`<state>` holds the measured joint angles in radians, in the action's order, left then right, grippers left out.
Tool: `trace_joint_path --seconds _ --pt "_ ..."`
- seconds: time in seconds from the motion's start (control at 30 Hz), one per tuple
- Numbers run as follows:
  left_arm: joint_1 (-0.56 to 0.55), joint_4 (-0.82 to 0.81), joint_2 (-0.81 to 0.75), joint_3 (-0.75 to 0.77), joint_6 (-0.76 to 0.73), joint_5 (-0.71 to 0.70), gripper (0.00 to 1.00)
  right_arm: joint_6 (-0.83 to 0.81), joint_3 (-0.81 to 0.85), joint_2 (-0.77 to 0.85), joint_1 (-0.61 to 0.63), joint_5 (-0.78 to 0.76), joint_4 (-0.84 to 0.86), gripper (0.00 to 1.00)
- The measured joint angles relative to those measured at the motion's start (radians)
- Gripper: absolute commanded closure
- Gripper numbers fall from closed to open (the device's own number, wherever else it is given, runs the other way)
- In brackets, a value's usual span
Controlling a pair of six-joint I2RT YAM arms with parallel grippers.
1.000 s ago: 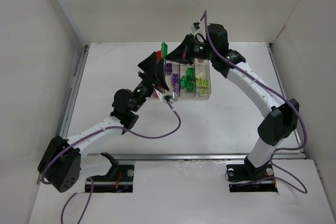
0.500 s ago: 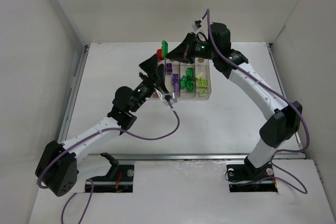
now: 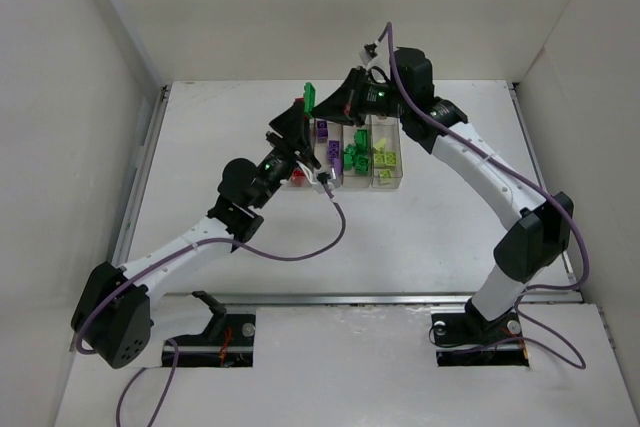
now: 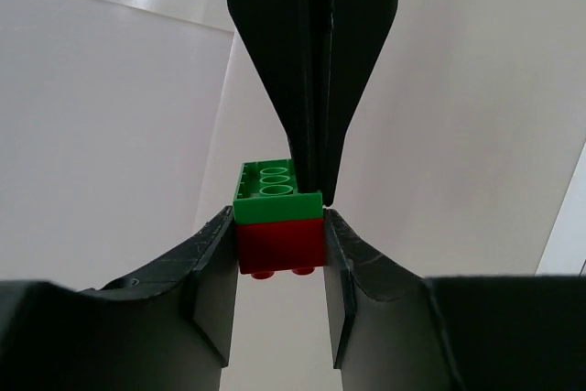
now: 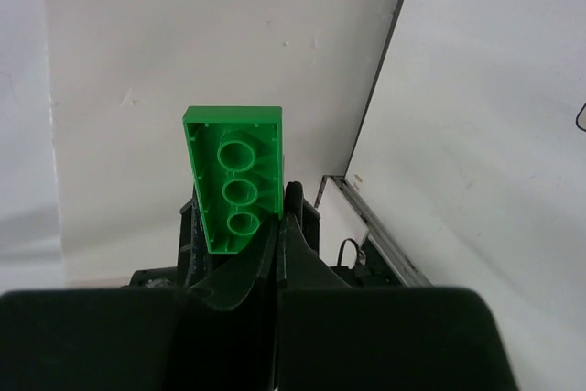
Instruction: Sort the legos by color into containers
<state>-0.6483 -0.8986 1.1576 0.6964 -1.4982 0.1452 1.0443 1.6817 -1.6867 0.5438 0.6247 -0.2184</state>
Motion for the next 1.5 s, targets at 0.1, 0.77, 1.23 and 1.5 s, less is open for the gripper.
trace_joint_path --seconds 0.1,0.77,1.23,1.5 --pt "0.0 0.0 0.0 0.0 -0.003 -0.004 1.0 0.004 0.0 0.0 0.0 0.0 0.0 1.0" --pt "0.038 0.388 -0.009 0.045 0.185 -0.139 1.0 -0.13 -0.172 0.078 -0.159 -0.15 -0.11 1.0" --pt "0.1 0.796 0.037 0.306 0.843 -0.082 1.0 -0.482 0.075 -0.288 -0.151 -0.628 -0.457 0.8" --pt "0.101 0.865 0.047 0.306 0.968 -0.055 1.0 -0.559 0.175 -0.369 -0.151 -0.658 -0.536 0.27"
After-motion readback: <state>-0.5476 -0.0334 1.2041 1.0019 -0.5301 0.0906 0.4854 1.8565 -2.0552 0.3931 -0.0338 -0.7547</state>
